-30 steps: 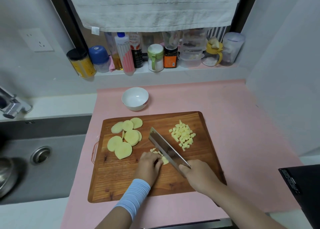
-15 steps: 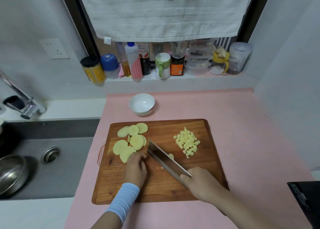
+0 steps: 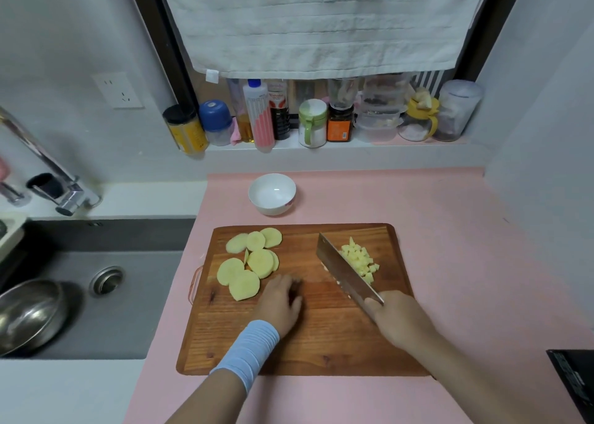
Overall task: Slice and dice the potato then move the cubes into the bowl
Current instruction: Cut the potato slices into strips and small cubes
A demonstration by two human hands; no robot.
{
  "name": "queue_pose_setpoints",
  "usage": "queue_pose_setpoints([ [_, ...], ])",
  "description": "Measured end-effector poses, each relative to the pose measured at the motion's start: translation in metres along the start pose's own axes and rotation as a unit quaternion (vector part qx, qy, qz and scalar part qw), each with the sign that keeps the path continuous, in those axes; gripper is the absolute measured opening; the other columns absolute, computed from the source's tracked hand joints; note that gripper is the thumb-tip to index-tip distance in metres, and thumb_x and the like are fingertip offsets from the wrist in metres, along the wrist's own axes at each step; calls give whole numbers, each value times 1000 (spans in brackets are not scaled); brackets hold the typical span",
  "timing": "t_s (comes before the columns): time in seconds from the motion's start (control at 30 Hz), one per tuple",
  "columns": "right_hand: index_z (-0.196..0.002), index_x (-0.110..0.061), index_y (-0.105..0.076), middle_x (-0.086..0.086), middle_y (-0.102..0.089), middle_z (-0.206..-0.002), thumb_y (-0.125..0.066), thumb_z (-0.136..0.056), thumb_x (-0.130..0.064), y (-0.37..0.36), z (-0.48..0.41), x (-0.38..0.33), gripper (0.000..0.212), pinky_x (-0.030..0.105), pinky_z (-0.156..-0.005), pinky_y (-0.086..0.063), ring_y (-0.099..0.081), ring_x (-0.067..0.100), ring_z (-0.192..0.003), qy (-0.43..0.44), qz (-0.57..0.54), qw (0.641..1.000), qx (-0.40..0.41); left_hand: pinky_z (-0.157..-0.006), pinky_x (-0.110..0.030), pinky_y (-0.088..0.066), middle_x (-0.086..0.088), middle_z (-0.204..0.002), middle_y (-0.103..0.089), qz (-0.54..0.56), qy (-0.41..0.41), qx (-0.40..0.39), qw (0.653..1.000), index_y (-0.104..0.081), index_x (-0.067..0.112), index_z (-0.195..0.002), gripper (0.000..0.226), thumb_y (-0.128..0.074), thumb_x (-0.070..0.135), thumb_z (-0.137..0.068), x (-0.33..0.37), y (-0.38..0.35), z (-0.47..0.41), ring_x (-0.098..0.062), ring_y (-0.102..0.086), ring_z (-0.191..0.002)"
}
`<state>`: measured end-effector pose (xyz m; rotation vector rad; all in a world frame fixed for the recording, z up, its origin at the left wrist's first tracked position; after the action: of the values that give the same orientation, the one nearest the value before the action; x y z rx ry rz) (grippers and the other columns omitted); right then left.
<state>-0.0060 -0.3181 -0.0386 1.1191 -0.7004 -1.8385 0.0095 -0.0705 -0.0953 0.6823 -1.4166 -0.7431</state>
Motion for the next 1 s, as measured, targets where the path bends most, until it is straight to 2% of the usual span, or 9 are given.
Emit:
queue_pose_setpoints([
  [0.1, -69, -22, -57, -4, -65, -70, -50, -102, -42, 7, -2, 2, 39, 32, -61, -45, -64, 19, -71, 6, -36, 999, -5, -89, -21, -46, 14, -104, -58, 27, -13, -19, 999, -62, 29, -116, 26, -67, 31, -90, 25, -4, -7, -5, -55, -96],
  [0.2, -75, -18, -63, -5, -58, -61, -51, -101, -43, 11, -1, 3, 38, 27, -50, -41, -58, 18, -56, 3, -89, 996, -18, -92, -16, -43, 13, -108, -63, 48, -67, 0, 997, -65, 27, -114, 23, -68, 28, -91, 57, -8, -16, -3, -55, -100],
  [0.3, -85, -19, -68, -4, -53, -56, -49, -102, -44, 14, -1, 8, 36, 26, -41, -42, -52, 18, -44, -20, -126, 991, -31, -91, -22, -45, 10, -106, -63, 30, -91, -11, 995, -67, 25, -108, 14, -63, 26, -94, 76, -17, -28, -6, -55, -98],
  [0.4, -88, -21, -67, -1, -56, -61, -47, -103, -44, 25, -3, 15, 34, 26, -43, -45, -56, 20, -48, -39, -140, 989, -9, -95, -25, -46, 11, -113, -65, -17, -114, -58, 992, -70, 26, -112, 20, -56, 25, -98, 84, -28, -38, -7, -54, -108],
  [0.47, -92, -21, -66, 1, -60, -68, -46, -104, -45, 32, -5, 18, 33, 25, -45, -47, -61, 20, -55, -43, -132, 990, 2, -96, -21, -44, 13, -114, -65, -24, -124, -59, 990, -72, 27, -111, 21, -56, 24, -98, 84, -26, -44, -5, -53, -109],
  [0.63, -98, -20, -66, -1, -62, -73, -44, -104, -46, 38, -10, 12, 35, 23, -43, -44, -63, 19, -59, -27, -114, 993, 5, -89, -16, -38, 13, -103, -61, -25, -72, 11, 997, -71, 26, -103, 20, -59, 13, -94, 60, 5, -63, -6, -53, -98],
  [0.8, -86, -23, -67, -6, -67, -76, -45, -103, -47, 25, -18, -19, 37, 32, -62, -54, -65, 15, -70, 23, -69, 997, -1, -82, -40, -49, -7, -95, -67, -113, 7, 124, 986, -74, 13, -98, 23, -63, 1, -81, 7, 55, -71, -32, -60, -92],
  [0.9, -81, -26, -64, -7, -63, -71, -44, -103, -47, 13, -22, -40, 36, 31, -55, -46, -62, 14, -68, 67, 37, 996, 39, -92, -44, -45, -6, -113, -66, -210, 63, 78, 973, -70, 18, -114, 36, -70, 28, -79, -28, 64, -67, -34, -56, -108],
  [1.0, -84, -33, -63, -11, -63, -71, -44, -104, -44, 3, -19, -59, 29, 25, -51, -39, -62, 10, -68, 131, 93, 983, 84, -99, -43, -43, -4, -122, -62, -245, 32, 30, 969, -65, 22, -125, 54, -68, 52, -80, -49, 57, -59, -31, -53, -115],
])
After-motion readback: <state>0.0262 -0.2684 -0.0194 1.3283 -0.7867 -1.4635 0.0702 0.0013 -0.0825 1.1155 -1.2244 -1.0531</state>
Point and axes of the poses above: each hand's wrist, its own z-axis away from the middle knuckle, its own y-axis out of the back of the hand, x = y × z, the point moved 7 cm from there along -z, towards the middle knuckle
